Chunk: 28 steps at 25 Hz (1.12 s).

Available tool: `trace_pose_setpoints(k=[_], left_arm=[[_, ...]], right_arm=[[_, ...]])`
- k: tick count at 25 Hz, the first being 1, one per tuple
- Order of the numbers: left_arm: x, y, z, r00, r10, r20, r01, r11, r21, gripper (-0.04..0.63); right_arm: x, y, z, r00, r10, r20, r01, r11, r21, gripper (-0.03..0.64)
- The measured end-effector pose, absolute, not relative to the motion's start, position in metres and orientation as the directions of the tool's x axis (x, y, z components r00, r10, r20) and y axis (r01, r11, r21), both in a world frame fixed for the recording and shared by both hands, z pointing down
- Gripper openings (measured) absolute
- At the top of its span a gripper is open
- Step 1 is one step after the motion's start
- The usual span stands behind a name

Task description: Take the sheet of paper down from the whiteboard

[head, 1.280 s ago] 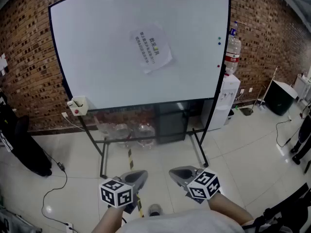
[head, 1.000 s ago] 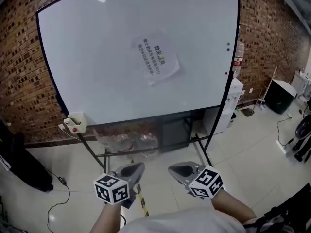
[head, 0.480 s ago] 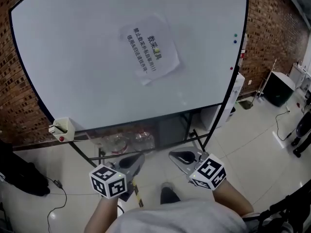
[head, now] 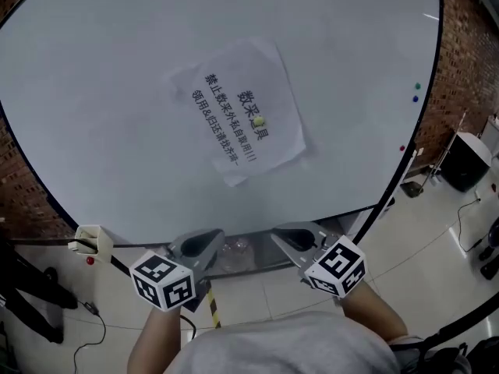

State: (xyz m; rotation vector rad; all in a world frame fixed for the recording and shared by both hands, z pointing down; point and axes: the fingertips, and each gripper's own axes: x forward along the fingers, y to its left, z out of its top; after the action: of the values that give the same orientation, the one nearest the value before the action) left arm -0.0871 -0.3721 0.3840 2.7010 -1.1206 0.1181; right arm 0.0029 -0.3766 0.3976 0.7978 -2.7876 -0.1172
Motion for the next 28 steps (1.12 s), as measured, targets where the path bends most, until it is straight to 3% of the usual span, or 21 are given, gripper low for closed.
trace_pose_setpoints(k=[5,12,14,21,28], left_arm=[[-0.1,-0.399,0.375,0.697,-0.705,0.134,-0.716,-0.673,0.184,0.002],[-0.118,-0.417,0.341,0.726,-0.675,0.131,-0.686,-0.722,0.086,0.025],[-0.118,-0.42,0.334,0.74,-0.66,0.13,-0.671,-0.739,0.065,0.04],[-0.127,-0.425,0.307,0.757,-0.648,0.087,-0.653,-0.757,0.039,0.041],[-0.126,-0.427,0.305,0.786,-0.613,0.083,-0.618,-0.784,0.062,0.041]], right_arm=[[0.001,-0.406,0.383,-0.814,-0.546,0.197,-0.521,0.837,0.167,0.0],[-0.011,-0.44,0.343,-0.76,-0.636,0.134,-0.589,0.762,0.27,0.004],[-0.014,-0.446,0.328,-0.754,-0.648,0.102,-0.603,0.746,0.283,0.053],[-0.014,-0.472,0.255,-0.671,-0.739,-0.063,-0.68,0.579,0.45,0.116],[-0.015,-0.5,0.228,-0.533,-0.828,-0.175,-0.753,0.37,0.544,0.107]])
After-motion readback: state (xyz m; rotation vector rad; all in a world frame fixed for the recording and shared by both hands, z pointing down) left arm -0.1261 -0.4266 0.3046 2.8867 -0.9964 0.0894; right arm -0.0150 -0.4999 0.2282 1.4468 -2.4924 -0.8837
